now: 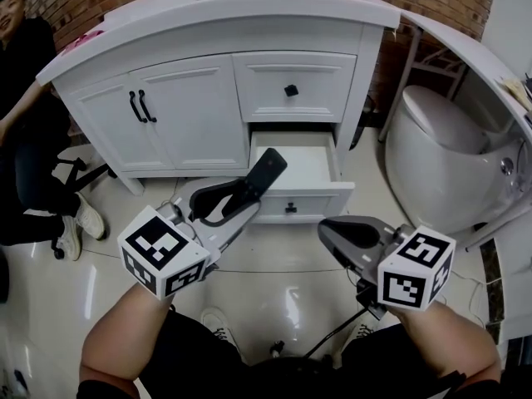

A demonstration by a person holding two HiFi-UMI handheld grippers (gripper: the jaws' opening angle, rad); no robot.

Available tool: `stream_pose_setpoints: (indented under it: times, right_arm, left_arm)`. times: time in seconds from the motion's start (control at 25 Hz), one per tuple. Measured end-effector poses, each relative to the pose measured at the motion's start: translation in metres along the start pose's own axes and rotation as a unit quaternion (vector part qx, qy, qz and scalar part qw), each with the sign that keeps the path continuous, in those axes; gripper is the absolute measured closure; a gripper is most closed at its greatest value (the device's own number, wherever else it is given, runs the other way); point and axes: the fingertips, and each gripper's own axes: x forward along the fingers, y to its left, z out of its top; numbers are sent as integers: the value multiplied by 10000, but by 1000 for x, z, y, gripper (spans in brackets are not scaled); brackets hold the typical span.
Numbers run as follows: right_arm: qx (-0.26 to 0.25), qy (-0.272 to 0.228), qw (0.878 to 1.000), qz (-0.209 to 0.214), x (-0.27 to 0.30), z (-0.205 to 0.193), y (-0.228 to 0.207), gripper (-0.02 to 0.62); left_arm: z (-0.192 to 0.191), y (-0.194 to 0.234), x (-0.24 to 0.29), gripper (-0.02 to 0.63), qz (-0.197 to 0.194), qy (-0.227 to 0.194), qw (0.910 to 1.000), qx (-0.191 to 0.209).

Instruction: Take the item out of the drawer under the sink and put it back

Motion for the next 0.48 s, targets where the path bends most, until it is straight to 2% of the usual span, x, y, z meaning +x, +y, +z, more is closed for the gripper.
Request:
stream_pose_setpoints:
  times: [0.16, 0.48]
  right_arm:
    - [-13, -18, 10000, 50, 0, 1, 2, 592]
    - [-4, -34, 9999, 134, -1, 2, 1, 592]
  left_arm:
    - [-3, 6, 12, 439, 6, 250, 9995, 209]
    - [0, 36, 52, 439, 118, 718, 9925, 986]
